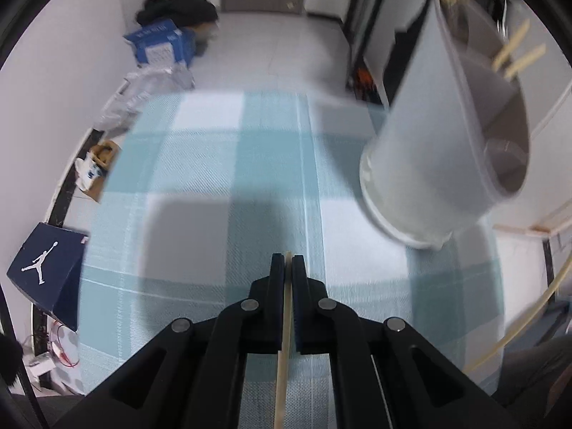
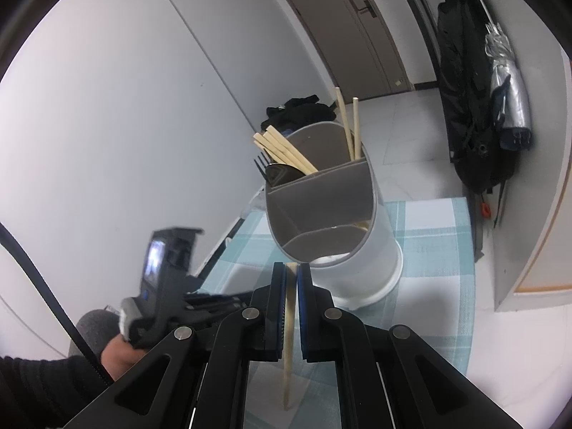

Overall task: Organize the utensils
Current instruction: 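Lift the chopstick with the right gripper while the left gripper carries its chopstick to the holder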

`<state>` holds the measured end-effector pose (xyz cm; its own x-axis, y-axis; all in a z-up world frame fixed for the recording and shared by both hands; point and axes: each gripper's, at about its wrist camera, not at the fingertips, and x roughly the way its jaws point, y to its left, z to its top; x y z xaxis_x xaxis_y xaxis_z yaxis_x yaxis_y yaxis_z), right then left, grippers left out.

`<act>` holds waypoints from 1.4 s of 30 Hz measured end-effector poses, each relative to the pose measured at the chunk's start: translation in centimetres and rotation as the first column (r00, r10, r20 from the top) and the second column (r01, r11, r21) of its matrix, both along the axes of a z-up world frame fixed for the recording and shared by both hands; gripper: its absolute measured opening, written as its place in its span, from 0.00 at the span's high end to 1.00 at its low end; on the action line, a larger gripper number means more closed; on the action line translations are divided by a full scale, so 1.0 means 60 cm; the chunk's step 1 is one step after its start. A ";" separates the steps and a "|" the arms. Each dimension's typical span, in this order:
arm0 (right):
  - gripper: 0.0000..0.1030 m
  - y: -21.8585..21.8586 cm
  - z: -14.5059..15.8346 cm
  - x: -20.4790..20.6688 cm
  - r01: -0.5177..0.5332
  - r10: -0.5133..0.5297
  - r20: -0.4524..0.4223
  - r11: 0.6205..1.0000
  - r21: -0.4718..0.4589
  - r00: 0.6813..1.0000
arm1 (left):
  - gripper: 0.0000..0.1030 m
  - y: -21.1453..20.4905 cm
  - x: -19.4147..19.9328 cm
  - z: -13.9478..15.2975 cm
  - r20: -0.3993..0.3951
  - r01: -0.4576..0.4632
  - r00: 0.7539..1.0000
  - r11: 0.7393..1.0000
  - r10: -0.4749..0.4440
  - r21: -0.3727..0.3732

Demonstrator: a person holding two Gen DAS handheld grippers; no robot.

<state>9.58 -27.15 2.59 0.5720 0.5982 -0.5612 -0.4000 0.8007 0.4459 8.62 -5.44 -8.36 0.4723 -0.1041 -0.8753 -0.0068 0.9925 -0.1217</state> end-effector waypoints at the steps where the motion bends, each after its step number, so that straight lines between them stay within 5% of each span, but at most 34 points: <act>1: 0.95 0.002 0.001 -0.002 -0.001 0.001 0.006 1.000 -0.004 1.000 | 0.99 0.004 -0.003 0.009 0.021 -0.015 1.000 1.000 0.016 -0.014; 23: 0.95 0.020 0.016 -0.047 0.071 -0.063 0.088 0.994 -0.087 0.994 | 1.00 0.011 -0.087 0.135 0.324 0.031 0.946 0.996 -0.003 -0.084; 42: 0.95 0.035 0.041 -0.094 0.137 -0.113 0.165 0.980 -0.143 0.980 | 1.00 0.011 -0.141 0.166 0.382 0.065 0.924 0.994 -0.028 -0.084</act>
<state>3.95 -25.07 5.08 0.7239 0.4307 -0.5390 -0.3473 0.9025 0.2546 0.18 -4.75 1.62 0.7597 -0.2066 -0.6165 0.1041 0.9746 -0.1984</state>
